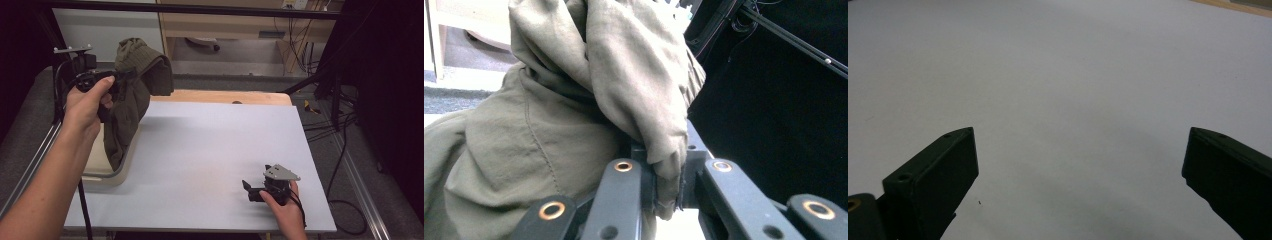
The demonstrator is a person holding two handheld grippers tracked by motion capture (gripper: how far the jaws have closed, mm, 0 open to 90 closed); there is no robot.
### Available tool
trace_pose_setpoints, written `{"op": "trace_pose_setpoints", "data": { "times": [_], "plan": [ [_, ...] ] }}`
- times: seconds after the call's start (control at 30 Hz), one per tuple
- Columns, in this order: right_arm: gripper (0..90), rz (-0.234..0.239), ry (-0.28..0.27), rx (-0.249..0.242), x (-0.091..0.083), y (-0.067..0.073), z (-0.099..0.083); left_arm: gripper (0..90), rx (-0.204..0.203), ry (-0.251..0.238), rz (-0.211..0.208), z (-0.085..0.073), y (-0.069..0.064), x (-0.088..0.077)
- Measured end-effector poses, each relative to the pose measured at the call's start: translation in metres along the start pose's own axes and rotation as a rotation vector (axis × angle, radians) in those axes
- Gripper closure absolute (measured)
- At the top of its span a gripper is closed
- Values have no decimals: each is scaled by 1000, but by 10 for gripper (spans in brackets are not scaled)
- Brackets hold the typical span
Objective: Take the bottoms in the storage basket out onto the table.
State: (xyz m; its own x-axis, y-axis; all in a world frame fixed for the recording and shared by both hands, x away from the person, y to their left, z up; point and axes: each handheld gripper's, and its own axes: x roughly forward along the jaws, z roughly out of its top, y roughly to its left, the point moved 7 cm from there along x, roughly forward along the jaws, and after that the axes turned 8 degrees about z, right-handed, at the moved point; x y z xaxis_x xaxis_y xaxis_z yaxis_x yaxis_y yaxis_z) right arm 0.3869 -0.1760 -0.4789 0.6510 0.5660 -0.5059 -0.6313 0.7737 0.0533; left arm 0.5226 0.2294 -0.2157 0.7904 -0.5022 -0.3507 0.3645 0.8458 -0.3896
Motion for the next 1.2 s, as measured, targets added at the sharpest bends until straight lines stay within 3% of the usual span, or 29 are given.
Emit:
{"op": "trace_pose_setpoints", "data": {
  "times": [0.4, 0.57, 0.87, 1.1, 1.2],
  "plan": [
    [21, 7, 2, 10, 0, 0, 0, 819, -25, -2, 0, -4, 8, -1],
    [22, 4, 7, 6, 1, 0, -1, 819, -49, 1, -26, -5, 5, -1],
    [21, 3, 10, 7, 2, 0, -1, 818, -46, -4, -71, 5, -23, 2],
    [21, -6, -4, 29, 0, -4, 0, 818, -57, 7, -107, 9, -50, 19],
    [21, -4, -4, 26, 0, -3, 1, 817, -30, 27, -110, 6, -62, 30]
  ]
}}
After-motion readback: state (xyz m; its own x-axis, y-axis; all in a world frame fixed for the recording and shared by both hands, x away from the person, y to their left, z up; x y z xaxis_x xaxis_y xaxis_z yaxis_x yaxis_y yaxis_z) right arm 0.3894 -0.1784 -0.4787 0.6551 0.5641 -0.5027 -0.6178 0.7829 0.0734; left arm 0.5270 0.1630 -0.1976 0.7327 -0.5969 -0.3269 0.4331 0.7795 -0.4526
